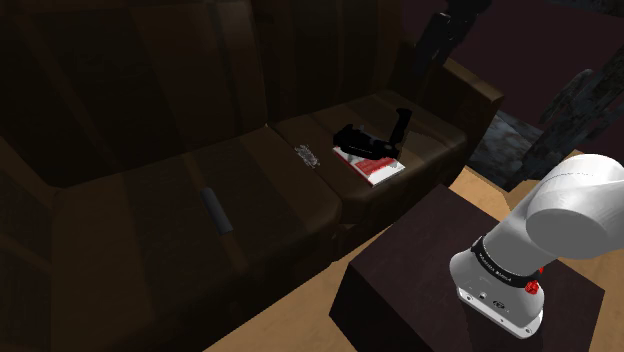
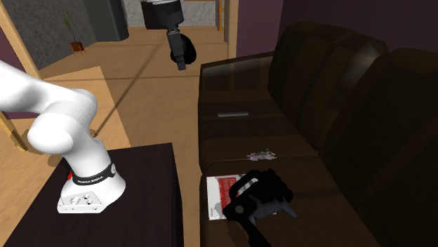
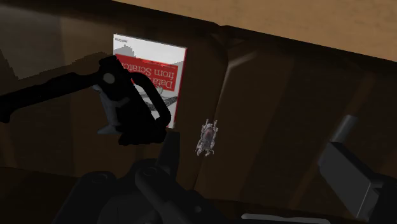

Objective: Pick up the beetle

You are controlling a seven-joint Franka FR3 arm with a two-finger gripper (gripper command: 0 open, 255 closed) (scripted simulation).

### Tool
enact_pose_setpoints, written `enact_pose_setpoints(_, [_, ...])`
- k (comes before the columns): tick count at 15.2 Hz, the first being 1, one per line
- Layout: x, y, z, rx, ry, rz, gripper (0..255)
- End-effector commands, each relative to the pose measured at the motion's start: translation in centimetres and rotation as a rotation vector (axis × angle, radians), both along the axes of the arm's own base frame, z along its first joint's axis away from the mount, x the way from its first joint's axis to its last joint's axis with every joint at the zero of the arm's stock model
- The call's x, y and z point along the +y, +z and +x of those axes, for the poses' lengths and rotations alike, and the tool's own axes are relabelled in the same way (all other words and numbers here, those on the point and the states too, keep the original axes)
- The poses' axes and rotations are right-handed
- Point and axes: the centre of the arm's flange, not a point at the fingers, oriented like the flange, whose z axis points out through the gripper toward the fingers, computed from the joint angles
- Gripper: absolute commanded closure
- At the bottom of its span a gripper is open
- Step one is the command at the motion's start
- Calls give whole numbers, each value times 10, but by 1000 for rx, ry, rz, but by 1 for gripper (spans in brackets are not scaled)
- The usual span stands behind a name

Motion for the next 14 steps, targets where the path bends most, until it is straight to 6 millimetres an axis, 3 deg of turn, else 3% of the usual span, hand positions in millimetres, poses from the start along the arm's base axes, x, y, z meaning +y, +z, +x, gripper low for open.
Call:
enact_pose_setpoints(1, [0, 0, 0, 0, 0, 0, 0])
enact_pose_setpoints(14, [18, -129, 114, 18, -39, -23, 0])
